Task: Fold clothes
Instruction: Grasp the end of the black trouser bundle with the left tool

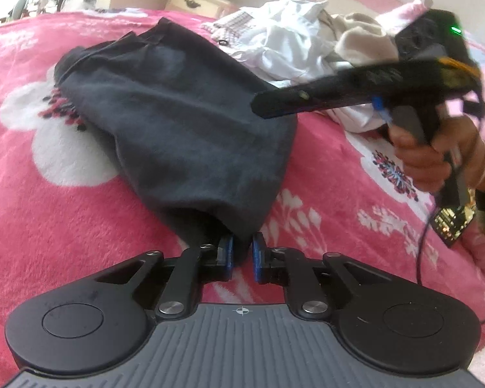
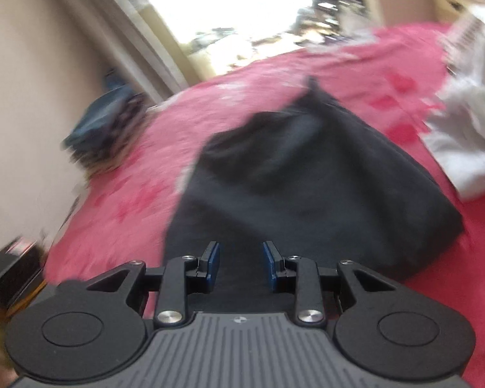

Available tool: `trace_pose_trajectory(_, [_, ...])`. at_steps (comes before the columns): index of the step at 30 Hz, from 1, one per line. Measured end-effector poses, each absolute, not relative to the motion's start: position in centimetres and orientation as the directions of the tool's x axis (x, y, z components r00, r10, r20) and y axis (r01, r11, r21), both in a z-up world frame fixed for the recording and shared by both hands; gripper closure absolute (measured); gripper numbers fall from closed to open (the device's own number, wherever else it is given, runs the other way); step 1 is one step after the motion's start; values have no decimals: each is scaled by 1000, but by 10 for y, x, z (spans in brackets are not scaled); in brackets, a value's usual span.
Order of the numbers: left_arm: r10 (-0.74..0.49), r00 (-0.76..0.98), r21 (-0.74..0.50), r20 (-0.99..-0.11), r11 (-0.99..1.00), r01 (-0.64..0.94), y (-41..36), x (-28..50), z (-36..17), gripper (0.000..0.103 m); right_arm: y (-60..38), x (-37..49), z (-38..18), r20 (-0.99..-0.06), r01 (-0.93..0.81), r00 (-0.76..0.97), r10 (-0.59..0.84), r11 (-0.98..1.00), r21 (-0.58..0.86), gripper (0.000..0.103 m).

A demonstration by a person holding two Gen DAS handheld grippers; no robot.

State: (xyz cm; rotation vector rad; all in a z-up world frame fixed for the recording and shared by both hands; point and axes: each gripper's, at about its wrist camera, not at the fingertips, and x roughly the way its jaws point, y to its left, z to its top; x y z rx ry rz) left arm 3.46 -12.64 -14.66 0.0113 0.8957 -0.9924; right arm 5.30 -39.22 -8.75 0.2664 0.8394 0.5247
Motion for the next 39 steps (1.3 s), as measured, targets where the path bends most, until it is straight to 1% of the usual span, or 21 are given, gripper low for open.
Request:
trace_pose_trajectory(3, [-716, 227, -377, -660, 577, 724, -125, 35, -149, 95, -365, 45, -95, -679, -450, 500, 538, 831, 327, 71])
trace_pose_trajectory(4, [-714, 227, -376, -662, 579, 724, -125, 34, -150, 95, -355, 45, -105, -709, -472, 491, 507, 838, 272, 71])
trace_pose_trajectory(6, [-710, 229, -372, -666, 582, 723, -125, 34, -151, 95, -338, 47, -129, -765, -508, 481, 428, 847, 155, 75])
trace_pose_trajectory(8, [-707, 237, -362, -666, 584, 727, -125, 32, -150, 95, -332, 42, -136, -744, -524, 524, 415, 846, 103, 75])
trace_pose_trajectory(12, [-706, 247, -348, -663, 584, 734, -123, 29, -150, 95, -338, 35, -118, -720, -493, 545, 430, 859, 141, 74])
trace_pose_trajectory(17, [-702, 265, -331, -661, 590, 736, -123, 25, -150, 95, -327, 23, -114, -699, -581, 518, 493, 803, 136, 74])
trace_pose_trajectory(19, [-688, 280, -310, -670, 601, 737, -123, 22, -149, 94, -318, 27, -128, -726, -597, 503, 468, 796, 99, 75])
trace_pose_trajectory(21, [-678, 288, -296, -676, 608, 737, -121, 19, -146, 93, -316, 30, -134, -717, -593, 512, 472, 799, 102, 75])
trace_pose_trajectory(24, [-667, 282, -295, -690, 614, 732, -111, 16, -137, 90, -326, 33, -125, -702, -546, 516, 492, 820, 173, 75])
trace_pose_trajectory(26, [-669, 297, -294, -682, 622, 726, -101, 14, -127, 84, -338, 26, -117, -677, -522, 548, 491, 833, 183, 75])
trace_pose_trajectory(30, [-710, 337, -353, -619, 634, 688, -93, 22, -106, 77, -362, 10, -105, -645, -452, 620, 446, 876, 171, 75])
trace_pose_trajectory(32, [-726, 349, -385, -593, 636, 669, -104, 30, -100, 72, -376, 5, -103, -637, -400, 651, 412, 900, 173, 75])
trace_pose_trajectory(35, [-718, 349, -385, -602, 644, 661, -129, 41, -101, 69, -400, 10, -104, -626, -290, 696, 351, 936, 201, 75])
trace_pose_trajectory(39, [-644, 337, -335, -687, 692, 639, -148, 49, -125, 69, -434, 27, -104, -614, -194, 730, 300, 952, 235, 74])
